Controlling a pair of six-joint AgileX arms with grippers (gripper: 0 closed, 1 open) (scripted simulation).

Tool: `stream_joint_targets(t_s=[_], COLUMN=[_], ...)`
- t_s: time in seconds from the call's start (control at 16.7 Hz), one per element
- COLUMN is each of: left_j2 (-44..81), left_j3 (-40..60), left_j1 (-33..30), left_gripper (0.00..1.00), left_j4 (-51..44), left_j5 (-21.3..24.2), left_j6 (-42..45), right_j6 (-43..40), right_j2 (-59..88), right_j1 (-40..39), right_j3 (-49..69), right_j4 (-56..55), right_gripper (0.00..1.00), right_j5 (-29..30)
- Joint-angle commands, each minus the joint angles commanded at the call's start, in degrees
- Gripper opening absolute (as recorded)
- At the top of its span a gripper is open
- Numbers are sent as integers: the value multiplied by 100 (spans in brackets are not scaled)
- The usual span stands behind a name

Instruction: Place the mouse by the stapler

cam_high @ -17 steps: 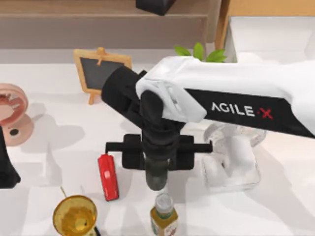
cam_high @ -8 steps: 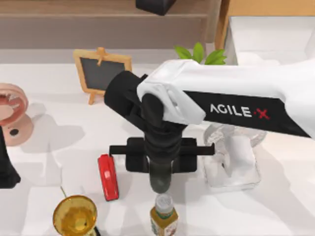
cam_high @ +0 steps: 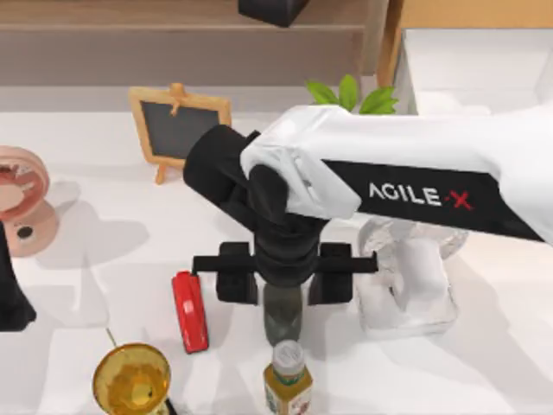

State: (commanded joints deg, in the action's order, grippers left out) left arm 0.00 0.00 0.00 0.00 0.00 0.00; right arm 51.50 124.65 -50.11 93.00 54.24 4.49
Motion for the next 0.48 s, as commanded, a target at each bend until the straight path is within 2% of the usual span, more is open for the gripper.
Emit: stream_joint_targets(t_s=[0.12, 0.48], left_j2=[0, 0], left_j3=[0, 0], left_j1=[0, 0], left_gripper=[100, 100], left_j4=[0, 0], left_j5=[0, 0], left_j6=[0, 0], right_j6=[0, 0], right_j2=[0, 0], right_j1=[0, 0], right_j3=[0, 0], right_j4=[0, 0], right_gripper=[98, 100], right_j5=[0, 0])
